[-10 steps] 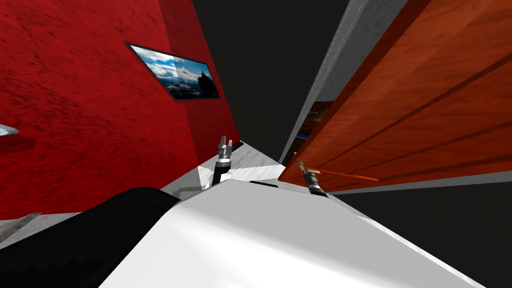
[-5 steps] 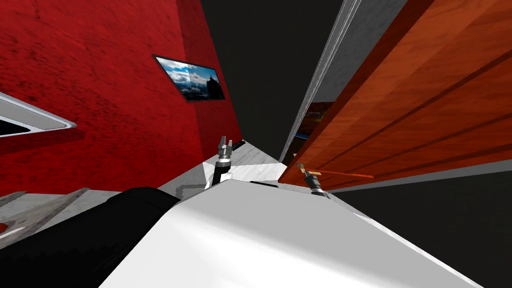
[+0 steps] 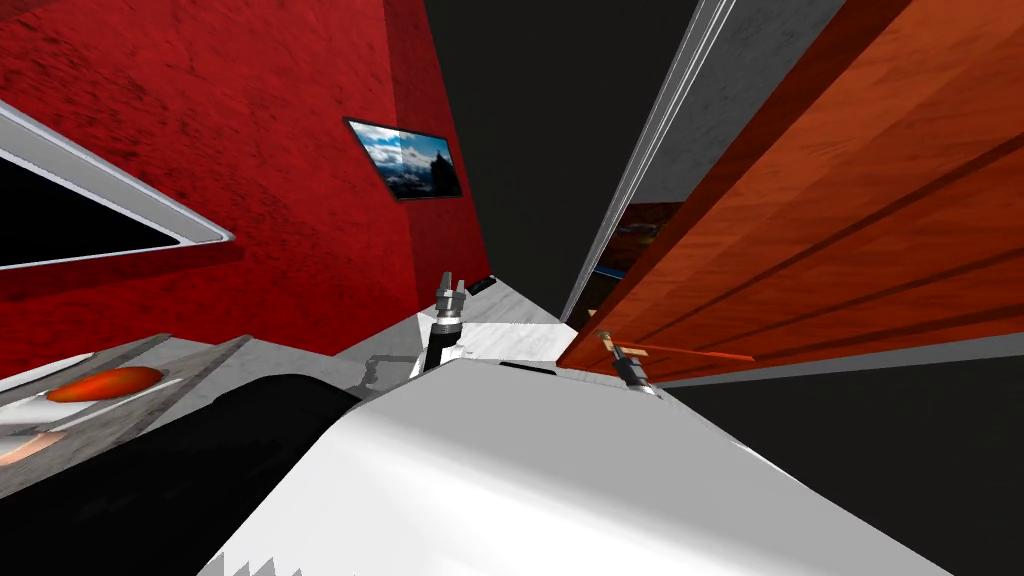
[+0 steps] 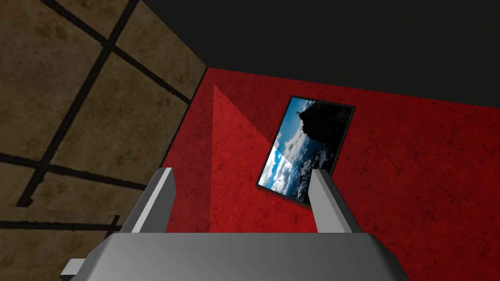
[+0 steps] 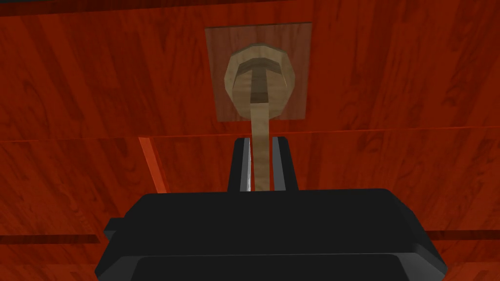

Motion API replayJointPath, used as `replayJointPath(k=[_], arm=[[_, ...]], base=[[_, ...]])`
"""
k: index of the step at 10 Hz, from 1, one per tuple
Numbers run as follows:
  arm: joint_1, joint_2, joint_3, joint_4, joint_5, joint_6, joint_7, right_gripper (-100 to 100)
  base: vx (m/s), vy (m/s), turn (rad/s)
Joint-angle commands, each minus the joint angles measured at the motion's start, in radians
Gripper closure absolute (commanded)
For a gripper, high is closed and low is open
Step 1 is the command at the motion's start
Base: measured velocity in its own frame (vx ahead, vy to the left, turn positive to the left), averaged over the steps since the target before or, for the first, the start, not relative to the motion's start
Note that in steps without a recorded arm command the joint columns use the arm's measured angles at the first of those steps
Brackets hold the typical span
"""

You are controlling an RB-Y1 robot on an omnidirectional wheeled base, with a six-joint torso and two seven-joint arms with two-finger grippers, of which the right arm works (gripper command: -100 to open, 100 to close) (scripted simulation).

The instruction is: Pull the door open

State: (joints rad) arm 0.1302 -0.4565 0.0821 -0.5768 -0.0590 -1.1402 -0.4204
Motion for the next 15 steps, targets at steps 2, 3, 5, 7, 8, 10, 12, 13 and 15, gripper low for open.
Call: replayJointPath(k=[2, 3, 5, 7, 8, 10, 12, 13, 15], arm=[[0.017, -0.017, 0.006, 0.031, 0.000, -0.054, -0.015, 100], [0.027, -0.023, 0.009, 0.037, 0.001, -0.075, -0.021, 100], [0.045, -0.034, 0.014, 0.047, 0.002, -0.109, -0.030, 100], [0.045, -0.030, 0.019, 0.051, 0.004, -0.114, -0.030, 100], [0.046, -0.032, 0.020, 0.058, 0.004, -0.123, -0.032, 100], [0.050, -0.037, 0.022, 0.074, 0.004, -0.144, -0.035, 100], [0.053, -0.041, 0.024, 0.090, 0.004, -0.166, -0.039, 100], [0.054, -0.043, 0.025, 0.097, 0.003, -0.176, -0.040, 100], [0.057, -0.047, 0.027, 0.111, 0.003, -0.195, -0.043, 100]], base=[[-0.122, -0.048, 0.141], [-0.170, -0.066, 0.180], [-0.189, -0.076, 0.171], [-0.127, -0.037, 0.098], [-0.223, -0.090, 0.239], [-0.198, -0.078, 0.159], [-0.192, -0.089, 0.178], [-0.243, -0.066, 0.163], [-0.205, -0.051, 0.123]])
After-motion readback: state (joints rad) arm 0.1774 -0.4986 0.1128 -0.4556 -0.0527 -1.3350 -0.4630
